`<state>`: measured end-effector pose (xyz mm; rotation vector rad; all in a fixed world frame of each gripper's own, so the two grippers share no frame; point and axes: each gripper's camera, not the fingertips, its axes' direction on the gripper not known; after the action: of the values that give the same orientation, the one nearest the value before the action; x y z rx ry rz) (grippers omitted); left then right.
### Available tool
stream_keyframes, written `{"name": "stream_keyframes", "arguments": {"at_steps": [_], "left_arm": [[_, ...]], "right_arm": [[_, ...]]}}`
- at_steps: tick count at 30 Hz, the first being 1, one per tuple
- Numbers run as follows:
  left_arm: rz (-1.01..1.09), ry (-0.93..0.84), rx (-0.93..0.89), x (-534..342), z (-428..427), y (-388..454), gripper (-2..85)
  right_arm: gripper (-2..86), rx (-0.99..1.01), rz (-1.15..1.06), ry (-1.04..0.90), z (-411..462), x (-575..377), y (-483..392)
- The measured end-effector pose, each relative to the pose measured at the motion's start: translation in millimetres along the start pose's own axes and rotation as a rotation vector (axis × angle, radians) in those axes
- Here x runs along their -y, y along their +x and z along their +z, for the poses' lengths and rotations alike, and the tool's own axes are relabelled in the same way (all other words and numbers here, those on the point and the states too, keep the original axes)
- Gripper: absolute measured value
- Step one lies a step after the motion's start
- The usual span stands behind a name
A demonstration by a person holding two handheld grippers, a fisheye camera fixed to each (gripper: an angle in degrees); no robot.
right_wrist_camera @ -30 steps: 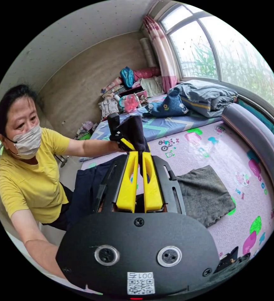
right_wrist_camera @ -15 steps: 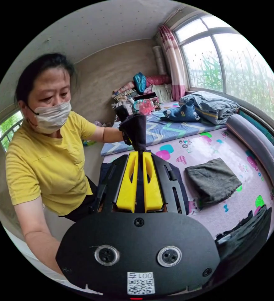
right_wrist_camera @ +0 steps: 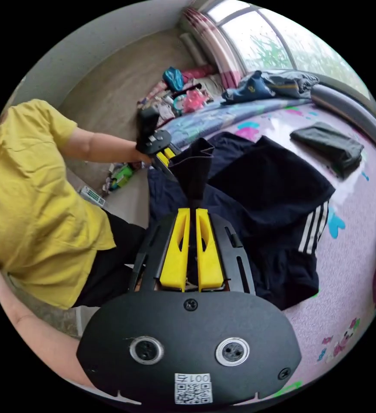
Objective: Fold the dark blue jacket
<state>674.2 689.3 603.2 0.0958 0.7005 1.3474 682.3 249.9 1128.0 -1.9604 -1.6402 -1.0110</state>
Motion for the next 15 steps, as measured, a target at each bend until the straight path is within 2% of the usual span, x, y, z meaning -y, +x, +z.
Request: {"name": "stream_keyframes", "arguments": {"at_steps": [4, 11, 15], "left_arm": [[-0.036, -0.058, 0.047, -5, 38, -10, -1.5], [-0.072, -0.069, 0.087, -34, 51, -71, -1.4], [-0.006, -0.224, 0.148, -71, 73, -114, -0.9]], "right_arm": [[1.7, -0.022, -0.035, -0.104, 30, -7, -2], [1.7, 0.005, -0.061, -0.057, 47, 7, -6], [1.6, 0.002, -0.136, -0.252, 95, 21, -16]]}}
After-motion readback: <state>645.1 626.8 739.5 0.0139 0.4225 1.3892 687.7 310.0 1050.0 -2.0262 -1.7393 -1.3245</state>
